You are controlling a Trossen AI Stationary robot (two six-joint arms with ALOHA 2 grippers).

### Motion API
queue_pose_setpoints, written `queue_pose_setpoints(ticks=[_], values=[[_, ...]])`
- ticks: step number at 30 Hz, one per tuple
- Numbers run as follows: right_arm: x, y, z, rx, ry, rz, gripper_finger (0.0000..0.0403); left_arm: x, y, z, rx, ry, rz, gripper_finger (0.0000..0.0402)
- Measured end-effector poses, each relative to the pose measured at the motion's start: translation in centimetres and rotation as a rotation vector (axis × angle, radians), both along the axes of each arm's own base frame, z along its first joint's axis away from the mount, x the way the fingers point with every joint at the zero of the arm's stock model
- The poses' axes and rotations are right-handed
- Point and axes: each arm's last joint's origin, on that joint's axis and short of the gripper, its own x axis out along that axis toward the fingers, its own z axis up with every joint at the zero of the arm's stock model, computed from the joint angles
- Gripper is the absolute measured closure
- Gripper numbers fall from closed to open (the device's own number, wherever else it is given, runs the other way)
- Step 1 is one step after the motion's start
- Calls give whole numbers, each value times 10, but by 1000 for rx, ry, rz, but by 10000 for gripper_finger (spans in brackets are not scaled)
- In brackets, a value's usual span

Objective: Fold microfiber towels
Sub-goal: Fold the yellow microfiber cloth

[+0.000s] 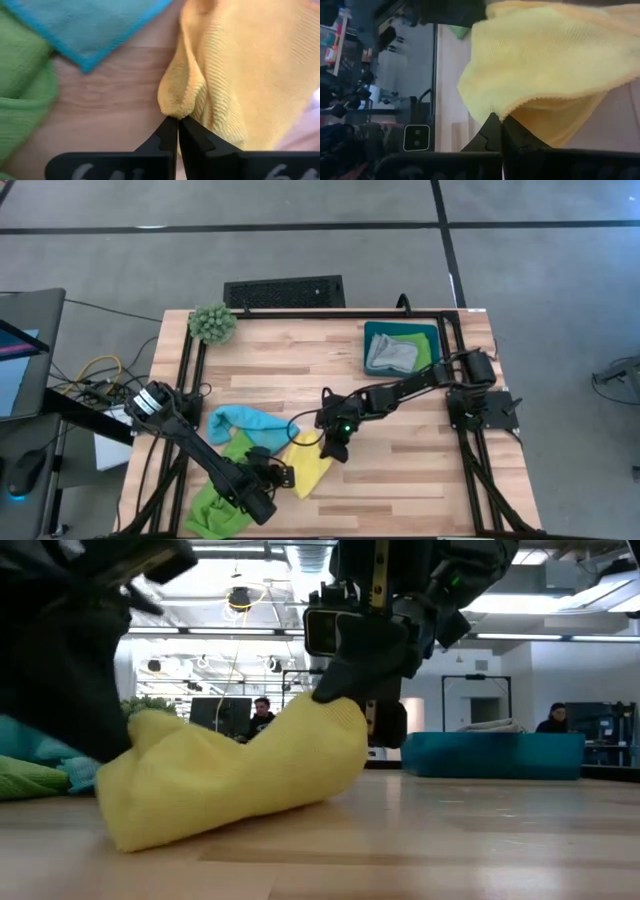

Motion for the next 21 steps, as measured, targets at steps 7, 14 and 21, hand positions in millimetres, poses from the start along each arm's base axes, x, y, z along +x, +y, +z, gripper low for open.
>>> queue_pose_setpoints(ticks=[7,14,21], values=[[0,-4,2,-3,-1,-8,398,4,-2,15,76,-11,-3,401],[-2,-7,0,-26,12,2,398,2,-2,16,72,22,-26,401],[-2,-13,2,-25,10,-13,398,3,1,21,102,-5,-19,401]])
